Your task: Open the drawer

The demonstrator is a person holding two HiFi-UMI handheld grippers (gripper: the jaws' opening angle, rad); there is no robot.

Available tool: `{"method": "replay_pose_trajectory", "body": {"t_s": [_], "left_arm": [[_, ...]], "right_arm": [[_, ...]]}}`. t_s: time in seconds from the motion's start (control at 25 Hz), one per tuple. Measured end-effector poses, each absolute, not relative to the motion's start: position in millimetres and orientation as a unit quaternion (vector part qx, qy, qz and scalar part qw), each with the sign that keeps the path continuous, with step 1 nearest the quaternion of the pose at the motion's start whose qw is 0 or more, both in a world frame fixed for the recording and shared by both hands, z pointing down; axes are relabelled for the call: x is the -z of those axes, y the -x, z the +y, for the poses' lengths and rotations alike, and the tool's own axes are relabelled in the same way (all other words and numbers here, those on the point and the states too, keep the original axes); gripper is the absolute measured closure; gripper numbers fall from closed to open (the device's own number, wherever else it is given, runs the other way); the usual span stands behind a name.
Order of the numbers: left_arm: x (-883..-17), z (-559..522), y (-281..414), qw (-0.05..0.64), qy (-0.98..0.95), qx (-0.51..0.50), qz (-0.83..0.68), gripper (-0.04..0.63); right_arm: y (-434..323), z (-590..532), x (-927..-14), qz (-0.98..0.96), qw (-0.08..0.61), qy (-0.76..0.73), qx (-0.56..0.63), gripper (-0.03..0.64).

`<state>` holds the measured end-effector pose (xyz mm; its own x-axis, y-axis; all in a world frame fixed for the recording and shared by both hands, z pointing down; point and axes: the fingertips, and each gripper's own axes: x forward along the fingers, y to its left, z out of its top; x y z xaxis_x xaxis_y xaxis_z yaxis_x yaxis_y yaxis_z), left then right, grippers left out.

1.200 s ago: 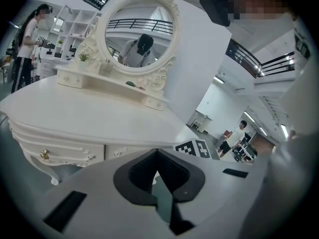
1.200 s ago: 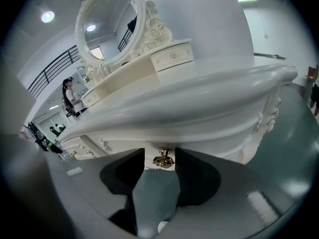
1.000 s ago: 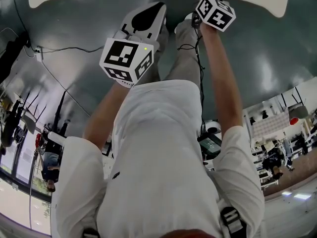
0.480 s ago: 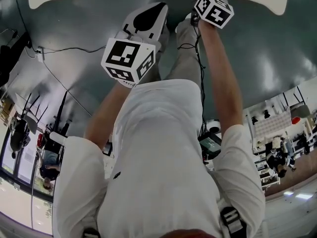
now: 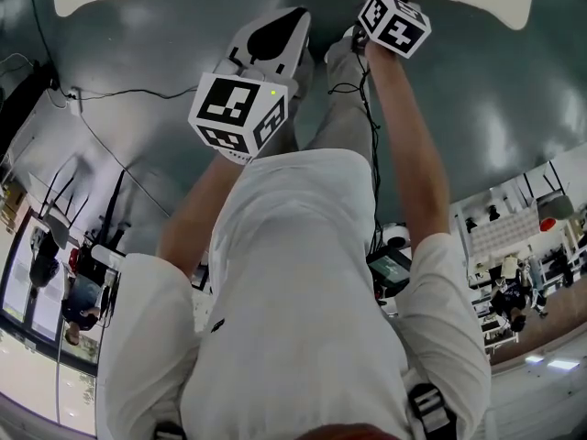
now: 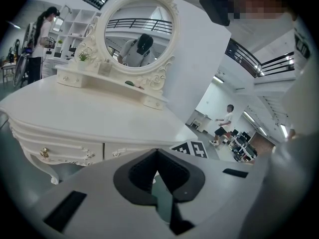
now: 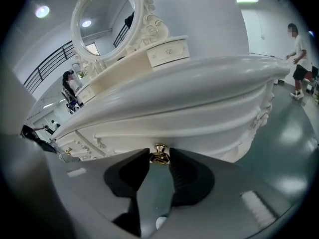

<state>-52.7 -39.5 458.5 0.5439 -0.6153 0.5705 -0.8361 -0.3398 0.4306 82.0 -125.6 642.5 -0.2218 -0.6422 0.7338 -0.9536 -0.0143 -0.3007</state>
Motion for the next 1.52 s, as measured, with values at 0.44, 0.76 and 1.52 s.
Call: {"method": "replay_pose_trajectory", "body": {"t_s": [0.44, 0.76, 1.52], "left_arm": [[-458.9, -44.2, 46.8, 0.354, -0.807, -0.157, -0.446, 0.586], [-463.0, -50.1, 40.9, 0.356, -0.812, -0.161, -0.434, 0.586], [-467.7, -47.6, 21.8, 0.356, -0.818, -0.167, -0.42, 0.586]], "right_arm": [[-86.0, -98.0, -645.0, -0.675, 0.203, -0.584, -0.403, 0.482], [-87.7, -89.1, -648.1, -0.674, 0.203, -0.584, -0.404, 0.482], [-107.4, -41.2, -652.3, -0.664, 0.214, -0.582, -0.417, 0.482]]}}
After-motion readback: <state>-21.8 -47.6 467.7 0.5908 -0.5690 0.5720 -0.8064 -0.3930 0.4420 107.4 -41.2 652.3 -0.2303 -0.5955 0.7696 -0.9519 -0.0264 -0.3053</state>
